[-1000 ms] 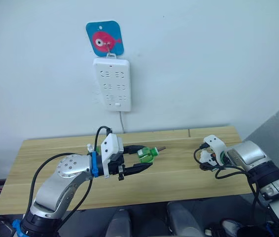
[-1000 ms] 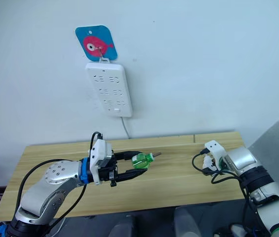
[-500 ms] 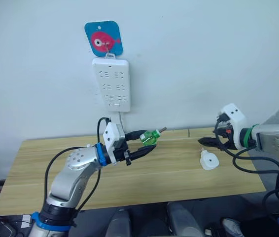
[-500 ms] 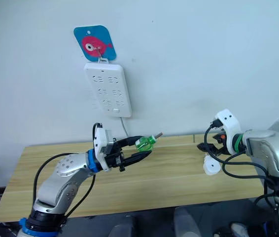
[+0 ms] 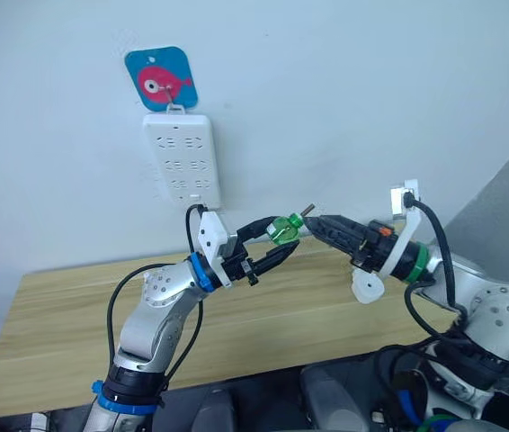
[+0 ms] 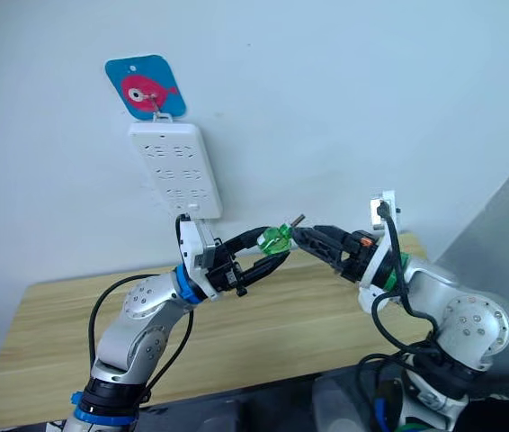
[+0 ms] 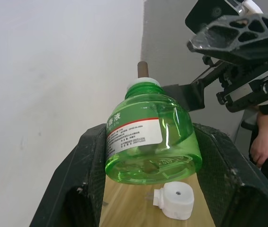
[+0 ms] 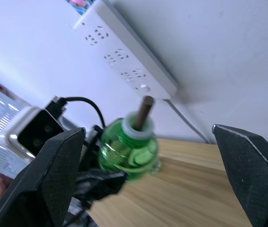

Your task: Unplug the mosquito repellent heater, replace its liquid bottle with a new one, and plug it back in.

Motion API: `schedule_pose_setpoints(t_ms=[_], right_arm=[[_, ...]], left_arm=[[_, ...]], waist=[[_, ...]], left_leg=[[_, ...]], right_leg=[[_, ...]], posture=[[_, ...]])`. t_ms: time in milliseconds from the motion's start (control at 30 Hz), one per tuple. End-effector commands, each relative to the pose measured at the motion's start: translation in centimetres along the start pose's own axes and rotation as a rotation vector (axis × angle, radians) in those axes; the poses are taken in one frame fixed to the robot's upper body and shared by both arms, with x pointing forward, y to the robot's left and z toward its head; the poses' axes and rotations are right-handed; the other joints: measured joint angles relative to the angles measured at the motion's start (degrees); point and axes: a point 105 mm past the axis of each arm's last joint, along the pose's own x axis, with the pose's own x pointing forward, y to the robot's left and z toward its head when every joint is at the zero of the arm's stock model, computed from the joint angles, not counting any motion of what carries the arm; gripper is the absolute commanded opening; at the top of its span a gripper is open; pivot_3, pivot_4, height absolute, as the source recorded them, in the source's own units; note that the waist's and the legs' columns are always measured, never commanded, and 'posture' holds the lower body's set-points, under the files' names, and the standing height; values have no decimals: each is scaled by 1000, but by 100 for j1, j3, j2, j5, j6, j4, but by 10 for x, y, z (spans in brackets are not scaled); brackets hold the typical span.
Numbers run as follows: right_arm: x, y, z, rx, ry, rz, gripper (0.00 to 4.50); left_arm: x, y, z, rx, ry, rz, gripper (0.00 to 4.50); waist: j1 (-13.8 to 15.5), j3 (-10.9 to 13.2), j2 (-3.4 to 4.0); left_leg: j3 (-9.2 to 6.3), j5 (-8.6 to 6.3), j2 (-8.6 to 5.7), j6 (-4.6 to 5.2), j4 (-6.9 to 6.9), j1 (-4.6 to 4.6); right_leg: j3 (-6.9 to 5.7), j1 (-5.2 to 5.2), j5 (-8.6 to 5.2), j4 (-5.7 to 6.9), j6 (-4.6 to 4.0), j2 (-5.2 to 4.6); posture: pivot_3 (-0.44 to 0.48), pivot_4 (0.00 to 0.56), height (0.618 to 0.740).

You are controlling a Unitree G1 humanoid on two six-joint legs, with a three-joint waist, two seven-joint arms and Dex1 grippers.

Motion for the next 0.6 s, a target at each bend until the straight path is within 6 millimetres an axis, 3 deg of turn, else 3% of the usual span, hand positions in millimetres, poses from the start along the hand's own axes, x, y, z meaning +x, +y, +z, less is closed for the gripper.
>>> schedule_pose_setpoints(t_ms=[33, 400, 500, 600], right_arm=[[10, 15, 3, -11, -35, 28, 4500], [25, 24, 1, 33, -44, 65, 4500], [26, 25, 1, 41, -46, 70, 3892], [26, 26, -2, 41, -39, 77, 2758]], left_arm=[[4, -4, 13, 58, -43, -20, 2308], [7, 0, 16, 92, -50, -11, 2308], [7, 2, 16, 100, -52, -3, 2308], [7, 2, 16, 104, -56, 8, 2308]], waist=[[-61, -28, 19], [-190, -142, 47], [-200, -165, 52], [-202, -175, 55]], left_leg=[[0, 0, 0, 0, -1, 0], [-2, 0, -1, 1, -4, 2], [-2, 0, -1, 1, -7, 2], [-2, 0, -1, 1, -10, 3]], right_leg=[[1, 0, 0, 0, 0, 0], [0, -1, 0, 2, 1, 2], [1, -1, 0, 1, 1, 2], [0, -1, -1, 0, 1, 3]], posture=[[-232, 102, 734], [-221, 93, 734], [-220, 92, 734], [-220, 92, 734]])
